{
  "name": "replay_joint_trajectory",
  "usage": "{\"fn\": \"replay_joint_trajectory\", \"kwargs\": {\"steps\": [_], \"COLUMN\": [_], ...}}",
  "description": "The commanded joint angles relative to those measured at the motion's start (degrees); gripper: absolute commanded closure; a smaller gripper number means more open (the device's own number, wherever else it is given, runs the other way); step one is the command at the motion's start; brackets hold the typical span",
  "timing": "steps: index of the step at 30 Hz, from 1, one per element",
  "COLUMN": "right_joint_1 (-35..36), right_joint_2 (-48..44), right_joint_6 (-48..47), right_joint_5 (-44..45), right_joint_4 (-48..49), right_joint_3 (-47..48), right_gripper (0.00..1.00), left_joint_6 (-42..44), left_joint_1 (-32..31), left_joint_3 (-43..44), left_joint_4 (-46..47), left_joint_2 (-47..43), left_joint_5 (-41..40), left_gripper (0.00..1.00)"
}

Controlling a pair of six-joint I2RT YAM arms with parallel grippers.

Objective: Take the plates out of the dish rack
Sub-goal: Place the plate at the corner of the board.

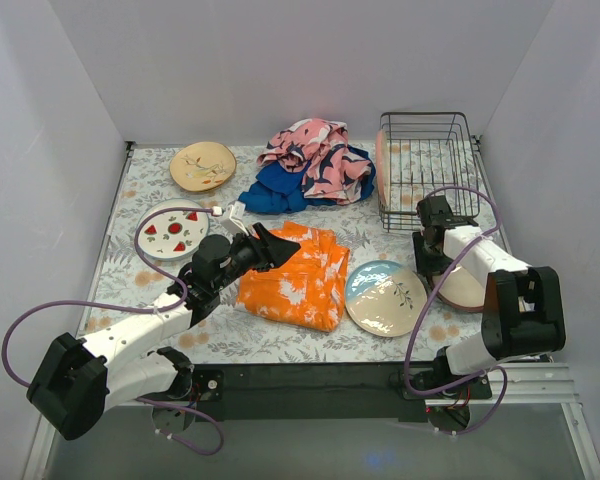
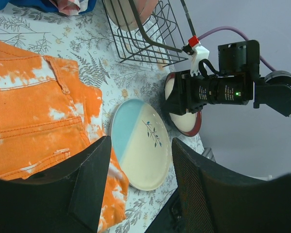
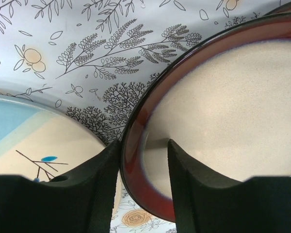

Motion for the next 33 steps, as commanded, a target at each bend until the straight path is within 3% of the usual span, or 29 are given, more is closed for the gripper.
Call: {"fn": "replay_joint_trajectory", "kwargs": {"steps": [1, 14, 24, 33], "right_joint_1": [-1.2, -1.2, -1.64, -2.6], "right_joint_2": [0.31, -5.58, -4.18, -3.91], "right_joint_6": [1.08, 2.22, 3.62, 4.16], "right_joint_5": [2.79, 6.06, 15.01, 12.57], "right_joint_4": [-0.76, -1.29, -2.79, -1.21], "right_joint_3": [0.06, 1.02, 1.38, 1.29], "right_gripper": [0.54, 0.7, 0.84, 0.83], "left_joint_6": [0.23, 0.32, 0.15, 0.23], "left_joint_1": [-0.36, -0.54, -0.62, -0.62], "left_joint_3": [0.19, 0.1, 0.01, 0.1], "left_joint_4": [0.32, 0.23, 0.14, 0.14], "left_joint_2": [-0.44, -1.14, -1.93, -1.67], "left_joint_5": [0.14, -0.21, -0.21, -0.12], "left_gripper": [0.49, 0.49, 0.49, 0.49]}}
